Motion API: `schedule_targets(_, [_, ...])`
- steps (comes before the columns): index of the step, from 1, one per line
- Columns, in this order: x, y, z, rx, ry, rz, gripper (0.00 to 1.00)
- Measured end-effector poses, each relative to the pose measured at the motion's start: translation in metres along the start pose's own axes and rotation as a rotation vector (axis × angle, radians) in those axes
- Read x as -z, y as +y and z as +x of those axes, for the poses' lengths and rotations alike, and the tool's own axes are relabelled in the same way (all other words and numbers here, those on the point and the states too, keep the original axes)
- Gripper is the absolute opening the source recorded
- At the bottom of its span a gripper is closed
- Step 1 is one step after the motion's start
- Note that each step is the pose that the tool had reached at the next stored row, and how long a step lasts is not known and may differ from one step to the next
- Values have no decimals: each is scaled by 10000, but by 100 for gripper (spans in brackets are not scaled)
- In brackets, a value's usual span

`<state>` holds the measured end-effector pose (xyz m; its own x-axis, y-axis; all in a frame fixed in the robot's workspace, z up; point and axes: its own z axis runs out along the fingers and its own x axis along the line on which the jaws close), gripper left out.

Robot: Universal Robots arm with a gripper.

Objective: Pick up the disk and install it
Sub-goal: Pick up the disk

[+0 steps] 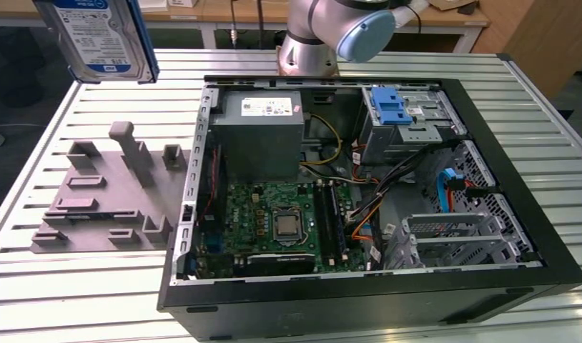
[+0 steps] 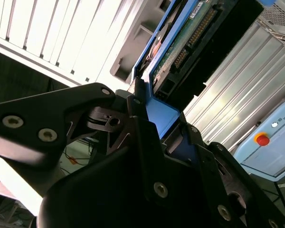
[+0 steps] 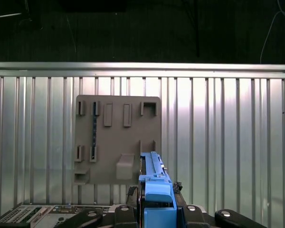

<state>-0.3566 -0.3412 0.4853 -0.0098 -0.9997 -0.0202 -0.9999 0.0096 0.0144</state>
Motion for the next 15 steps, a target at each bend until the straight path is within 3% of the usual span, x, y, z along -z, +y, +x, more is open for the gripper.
schedule_targets(15, [1, -52, 0, 0, 1, -1, 36])
